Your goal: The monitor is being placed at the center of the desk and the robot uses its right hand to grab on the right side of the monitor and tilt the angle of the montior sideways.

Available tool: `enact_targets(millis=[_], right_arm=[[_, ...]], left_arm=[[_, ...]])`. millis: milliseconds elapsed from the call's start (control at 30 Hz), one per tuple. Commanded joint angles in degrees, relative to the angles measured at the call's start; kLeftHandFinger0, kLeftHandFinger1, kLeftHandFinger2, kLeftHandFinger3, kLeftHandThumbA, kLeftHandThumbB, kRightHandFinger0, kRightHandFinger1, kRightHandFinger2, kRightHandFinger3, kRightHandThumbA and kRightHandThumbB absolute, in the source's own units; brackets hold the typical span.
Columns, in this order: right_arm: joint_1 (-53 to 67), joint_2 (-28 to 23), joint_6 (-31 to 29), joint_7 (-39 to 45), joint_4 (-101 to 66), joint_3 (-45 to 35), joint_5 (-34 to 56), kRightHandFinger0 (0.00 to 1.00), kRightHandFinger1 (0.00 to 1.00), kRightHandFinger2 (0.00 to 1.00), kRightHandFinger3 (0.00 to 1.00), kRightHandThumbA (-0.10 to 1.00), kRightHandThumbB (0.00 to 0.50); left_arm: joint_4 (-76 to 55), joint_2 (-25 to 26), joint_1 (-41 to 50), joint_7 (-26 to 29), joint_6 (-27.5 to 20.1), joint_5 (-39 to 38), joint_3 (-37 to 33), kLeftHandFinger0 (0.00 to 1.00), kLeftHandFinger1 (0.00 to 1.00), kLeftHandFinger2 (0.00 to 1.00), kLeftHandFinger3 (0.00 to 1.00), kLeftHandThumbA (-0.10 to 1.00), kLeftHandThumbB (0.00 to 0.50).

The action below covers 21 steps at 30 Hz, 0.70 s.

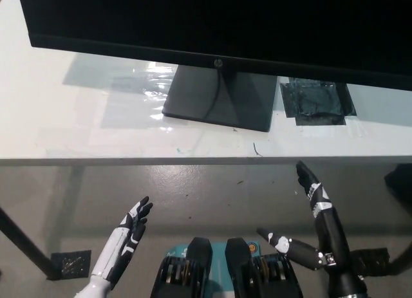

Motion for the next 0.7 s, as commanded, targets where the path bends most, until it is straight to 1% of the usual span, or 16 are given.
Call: enact_targets(millis=[0,33,67,100,200,267,333,400,500,533,567,667], right_arm=[[-3.2,0.2,7.7,15.0,-12.5,-4.5,42.1,1.00,1.00,1.00,1.00,1.00,0.401],[-4.3,0.7,12.3,15.4,-13.8,-6.4,49.2,1.00,1.00,1.00,1.00,1.00,0.406],[-4.2,0.7,12.4,15.5,-13.9,-6.5,49.3,1.00,1.00,1.00,1.00,1.00,0.406],[-5.7,1.1,15.6,15.1,-14.3,-8.2,54.0,1.00,1.00,1.00,1.00,1.00,0.397],[-8.9,2.2,19.2,15.0,-12.6,-11.0,59.2,1.00,1.00,1.00,1.00,1.00,0.411],[-10.9,3.4,21.1,14.3,-11.0,-13.3,62.6,1.00,1.00,1.00,1.00,1.00,0.401],[-12.3,4.3,22.2,14.2,-9.6,-14.8,64.9,1.00,1.00,1.00,1.00,1.00,0.386],[-14.1,5.1,23.8,14.4,-8.1,-16.5,67.4,1.00,1.00,1.00,1.00,1.00,0.390],[-15.1,5.7,24.8,14.8,-7.1,-17.6,68.3,1.00,1.00,1.00,1.00,1.00,0.388],[-17.1,6.7,26.1,14.5,-5.4,-19.1,70.6,1.00,1.00,1.00,1.00,1.00,0.385],[-17.5,7.0,26.3,14.1,-5.2,-19.4,71.0,1.00,1.00,1.00,1.00,1.00,0.377],[-18.7,7.9,27.4,13.4,-4.5,-20.6,72.1,1.00,1.00,1.00,1.00,1.00,0.379]], left_arm=[[-0.8,0.9,-0.6,2.0,-2.9,0.3,-0.7,1.00,1.00,1.00,1.00,1.00,0.392],[-0.8,0.9,-0.5,1.9,-2.9,0.3,-0.6,1.00,1.00,1.00,1.00,1.00,0.390],[-0.8,0.9,-0.5,1.9,-2.9,0.3,-0.7,1.00,1.00,1.00,1.00,1.00,0.390],[-0.8,0.9,-0.6,1.8,-2.9,0.3,-0.7,1.00,1.00,1.00,1.00,1.00,0.390],[-1.0,1.0,-0.5,1.8,-2.9,0.4,-0.8,1.00,1.00,1.00,1.00,1.00,0.379],[-0.8,0.9,-0.5,1.7,-2.9,0.2,-0.7,1.00,1.00,1.00,1.00,1.00,0.384],[-0.9,0.8,-0.4,1.8,-2.9,0.4,-0.8,1.00,1.00,1.00,1.00,1.00,0.388],[-1.0,0.9,-0.4,1.9,-2.9,0.5,-0.9,1.00,1.00,1.00,1.00,1.00,0.385],[-1.1,1.0,-0.4,1.7,-2.9,0.5,-0.8,1.00,1.00,1.00,1.00,1.00,0.383],[-1.3,1.1,-0.3,1.4,-2.9,0.3,-0.7,1.00,1.00,1.00,1.00,1.00,0.374],[-1.2,1.1,-0.3,1.3,-2.9,0.2,-0.7,1.00,1.00,1.00,1.00,1.00,0.373],[-1.1,1.1,-0.3,1.5,-2.9,0.4,-0.8,1.00,1.00,1.00,1.00,1.00,0.373]])
